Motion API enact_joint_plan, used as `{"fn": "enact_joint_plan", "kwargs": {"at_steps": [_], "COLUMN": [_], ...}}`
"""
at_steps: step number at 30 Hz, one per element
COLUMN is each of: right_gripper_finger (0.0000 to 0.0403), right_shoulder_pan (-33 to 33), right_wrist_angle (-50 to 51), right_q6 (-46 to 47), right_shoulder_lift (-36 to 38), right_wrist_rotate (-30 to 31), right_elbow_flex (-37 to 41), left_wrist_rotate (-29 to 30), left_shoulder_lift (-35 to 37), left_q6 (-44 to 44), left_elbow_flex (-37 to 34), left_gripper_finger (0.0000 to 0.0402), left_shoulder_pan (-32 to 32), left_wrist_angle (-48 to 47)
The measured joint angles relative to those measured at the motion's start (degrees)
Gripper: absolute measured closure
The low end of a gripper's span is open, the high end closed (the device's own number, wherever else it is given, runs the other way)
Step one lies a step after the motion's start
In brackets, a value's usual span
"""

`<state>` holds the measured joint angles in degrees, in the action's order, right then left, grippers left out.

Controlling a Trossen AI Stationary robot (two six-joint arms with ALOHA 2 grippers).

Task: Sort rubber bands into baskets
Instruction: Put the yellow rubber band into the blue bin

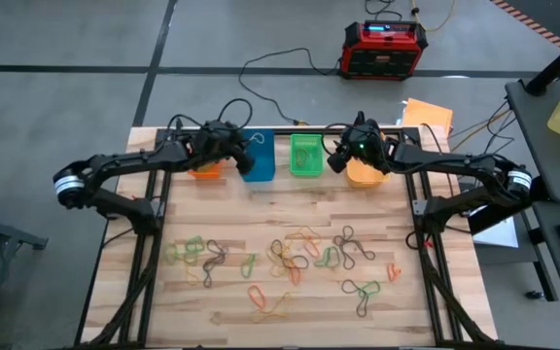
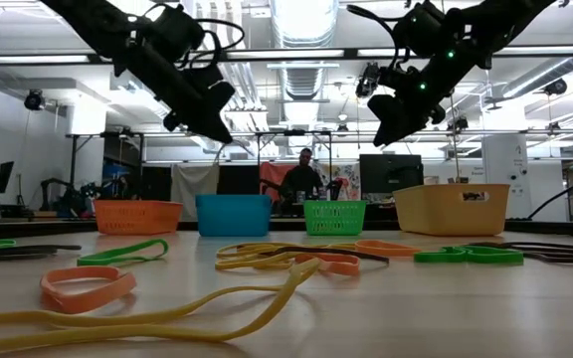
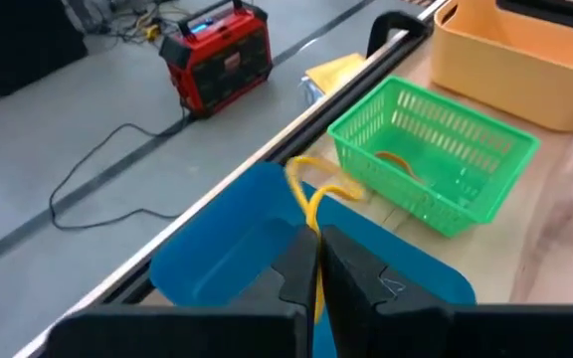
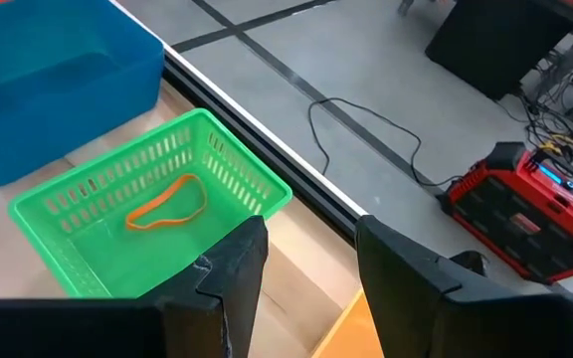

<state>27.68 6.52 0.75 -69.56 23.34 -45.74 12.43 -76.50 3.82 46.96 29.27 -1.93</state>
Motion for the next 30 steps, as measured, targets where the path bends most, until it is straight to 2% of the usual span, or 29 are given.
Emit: {"fn": "enact_joint_plan", "kwargs": {"at_steps": [22,30], "right_gripper_finger": [0.0252,0.0252], "right_shoulder_pan": [0.1,0.19], "right_wrist_angle": [0.13,0.16], "right_q6": [1.16,4.02], "right_shoulder_lift": [0.02,0.02], "right_wrist_rotate": [0.01,0.01], "right_elbow_flex": [0.0,0.0], "left_wrist_rotate": [-1.84,-1.44], "left_shoulder_lift": [-10.07,-11.4], "left_q6": [1.22,1.08], "left_elbow_flex": [0.11,0.11], "left_gripper_finger": [0.0402,0.0401], "left_shoulder_pan": [0.14,0.68], "left_wrist_angle": [1.97,1.83]}}
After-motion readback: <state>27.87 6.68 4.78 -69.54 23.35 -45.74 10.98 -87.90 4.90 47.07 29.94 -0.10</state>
